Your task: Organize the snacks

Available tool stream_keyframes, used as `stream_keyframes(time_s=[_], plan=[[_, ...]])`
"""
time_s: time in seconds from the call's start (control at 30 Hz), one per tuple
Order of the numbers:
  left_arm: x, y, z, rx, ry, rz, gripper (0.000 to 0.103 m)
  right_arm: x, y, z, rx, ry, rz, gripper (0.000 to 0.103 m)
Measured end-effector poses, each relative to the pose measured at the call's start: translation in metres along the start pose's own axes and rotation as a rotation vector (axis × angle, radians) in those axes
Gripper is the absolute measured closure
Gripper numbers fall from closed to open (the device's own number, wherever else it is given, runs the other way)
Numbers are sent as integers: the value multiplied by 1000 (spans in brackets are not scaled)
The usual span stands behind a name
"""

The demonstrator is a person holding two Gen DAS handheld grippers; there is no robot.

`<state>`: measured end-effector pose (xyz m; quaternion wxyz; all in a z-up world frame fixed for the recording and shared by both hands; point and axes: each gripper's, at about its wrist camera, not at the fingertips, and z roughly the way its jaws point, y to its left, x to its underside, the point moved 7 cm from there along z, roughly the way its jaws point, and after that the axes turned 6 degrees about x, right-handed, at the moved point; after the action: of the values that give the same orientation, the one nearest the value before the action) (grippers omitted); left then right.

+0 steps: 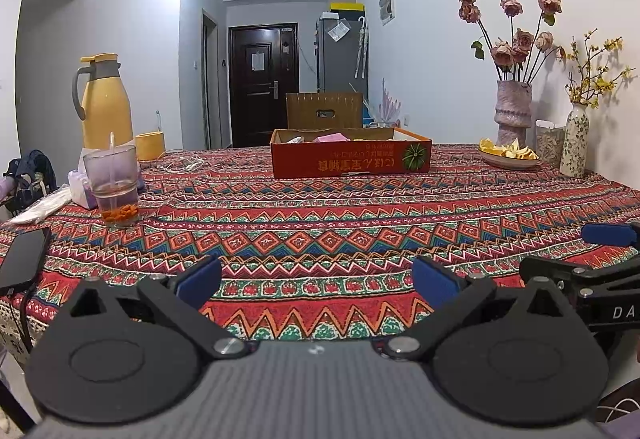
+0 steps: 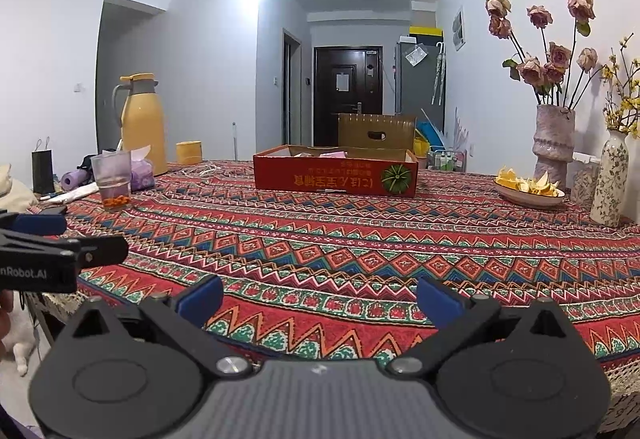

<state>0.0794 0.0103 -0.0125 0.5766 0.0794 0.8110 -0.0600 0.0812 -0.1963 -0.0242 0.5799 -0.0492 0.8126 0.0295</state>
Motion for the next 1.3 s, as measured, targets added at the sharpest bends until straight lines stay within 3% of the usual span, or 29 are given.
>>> stream_keyframes(time_s=[1.3], plan=[[-1, 0, -2, 5, -10, 0, 0, 2, 1, 1, 3, 4, -6, 0]])
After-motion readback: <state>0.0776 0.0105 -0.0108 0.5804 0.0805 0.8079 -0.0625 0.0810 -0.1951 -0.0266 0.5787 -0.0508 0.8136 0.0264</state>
